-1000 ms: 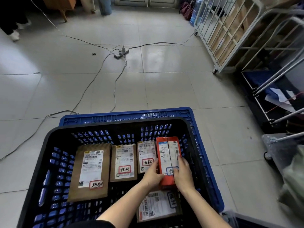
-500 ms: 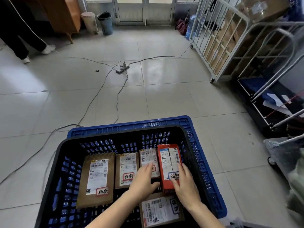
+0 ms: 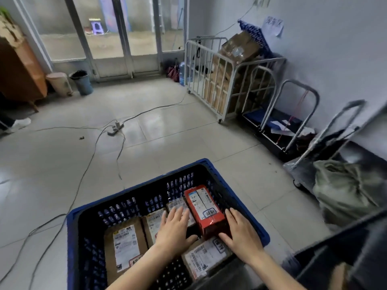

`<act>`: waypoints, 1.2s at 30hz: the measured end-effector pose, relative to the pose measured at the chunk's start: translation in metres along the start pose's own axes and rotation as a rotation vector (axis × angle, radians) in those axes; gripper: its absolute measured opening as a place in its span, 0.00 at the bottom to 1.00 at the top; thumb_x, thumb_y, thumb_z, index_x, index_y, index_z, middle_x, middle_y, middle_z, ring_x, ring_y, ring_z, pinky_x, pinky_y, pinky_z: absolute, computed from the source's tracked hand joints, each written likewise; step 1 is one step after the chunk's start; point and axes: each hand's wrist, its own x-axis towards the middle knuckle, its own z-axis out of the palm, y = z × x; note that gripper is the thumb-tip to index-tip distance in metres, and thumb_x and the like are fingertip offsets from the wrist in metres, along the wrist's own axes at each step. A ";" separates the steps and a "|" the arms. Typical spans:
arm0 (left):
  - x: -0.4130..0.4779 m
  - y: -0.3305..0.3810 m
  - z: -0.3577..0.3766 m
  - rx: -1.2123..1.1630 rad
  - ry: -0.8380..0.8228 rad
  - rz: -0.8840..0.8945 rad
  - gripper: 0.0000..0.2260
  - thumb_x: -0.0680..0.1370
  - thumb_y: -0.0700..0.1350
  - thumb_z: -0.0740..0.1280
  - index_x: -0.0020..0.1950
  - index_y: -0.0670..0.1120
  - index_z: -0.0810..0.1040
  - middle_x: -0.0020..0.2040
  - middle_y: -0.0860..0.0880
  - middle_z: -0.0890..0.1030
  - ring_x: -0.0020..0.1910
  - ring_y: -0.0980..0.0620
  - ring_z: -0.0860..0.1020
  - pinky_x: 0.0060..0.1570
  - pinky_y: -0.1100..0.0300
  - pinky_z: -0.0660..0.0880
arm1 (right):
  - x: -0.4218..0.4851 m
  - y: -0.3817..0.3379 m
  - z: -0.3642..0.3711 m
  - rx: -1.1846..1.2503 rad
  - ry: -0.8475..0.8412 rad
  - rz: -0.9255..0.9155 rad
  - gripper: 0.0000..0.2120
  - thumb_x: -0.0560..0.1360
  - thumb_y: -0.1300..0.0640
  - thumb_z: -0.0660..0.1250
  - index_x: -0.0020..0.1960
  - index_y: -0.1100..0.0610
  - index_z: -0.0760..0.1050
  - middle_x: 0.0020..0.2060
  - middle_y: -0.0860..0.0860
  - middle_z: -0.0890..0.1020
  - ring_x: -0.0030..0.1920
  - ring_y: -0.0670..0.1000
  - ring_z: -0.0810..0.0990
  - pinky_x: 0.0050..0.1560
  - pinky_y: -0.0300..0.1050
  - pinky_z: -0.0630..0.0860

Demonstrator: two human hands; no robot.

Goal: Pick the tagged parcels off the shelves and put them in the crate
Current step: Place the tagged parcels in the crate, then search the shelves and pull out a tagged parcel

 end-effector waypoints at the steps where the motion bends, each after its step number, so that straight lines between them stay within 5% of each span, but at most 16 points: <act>1: -0.005 0.002 -0.003 0.012 0.012 0.030 0.36 0.77 0.60 0.60 0.77 0.48 0.45 0.79 0.49 0.47 0.77 0.48 0.43 0.74 0.48 0.39 | -0.012 0.001 -0.003 0.007 0.021 0.026 0.37 0.76 0.41 0.59 0.76 0.55 0.47 0.77 0.52 0.53 0.76 0.51 0.51 0.75 0.46 0.51; 13: -0.048 0.111 -0.004 0.095 0.043 0.443 0.34 0.77 0.61 0.58 0.77 0.49 0.49 0.78 0.49 0.52 0.77 0.48 0.48 0.75 0.49 0.44 | -0.174 0.056 -0.039 0.007 0.203 0.377 0.34 0.77 0.43 0.59 0.76 0.56 0.50 0.75 0.50 0.56 0.75 0.49 0.54 0.73 0.41 0.51; 20: -0.087 0.201 0.015 0.187 -0.032 0.685 0.34 0.78 0.60 0.56 0.77 0.47 0.48 0.78 0.50 0.50 0.77 0.49 0.47 0.76 0.50 0.45 | -0.280 0.091 -0.055 0.039 0.266 0.613 0.34 0.78 0.43 0.57 0.77 0.54 0.46 0.77 0.50 0.50 0.76 0.49 0.49 0.75 0.45 0.49; 36: -0.216 0.378 0.095 0.172 -0.056 0.928 0.33 0.77 0.59 0.59 0.77 0.49 0.51 0.78 0.51 0.52 0.77 0.50 0.48 0.76 0.53 0.46 | -0.517 0.184 -0.063 0.095 0.330 0.926 0.33 0.78 0.43 0.56 0.77 0.54 0.47 0.76 0.49 0.53 0.75 0.49 0.52 0.74 0.44 0.53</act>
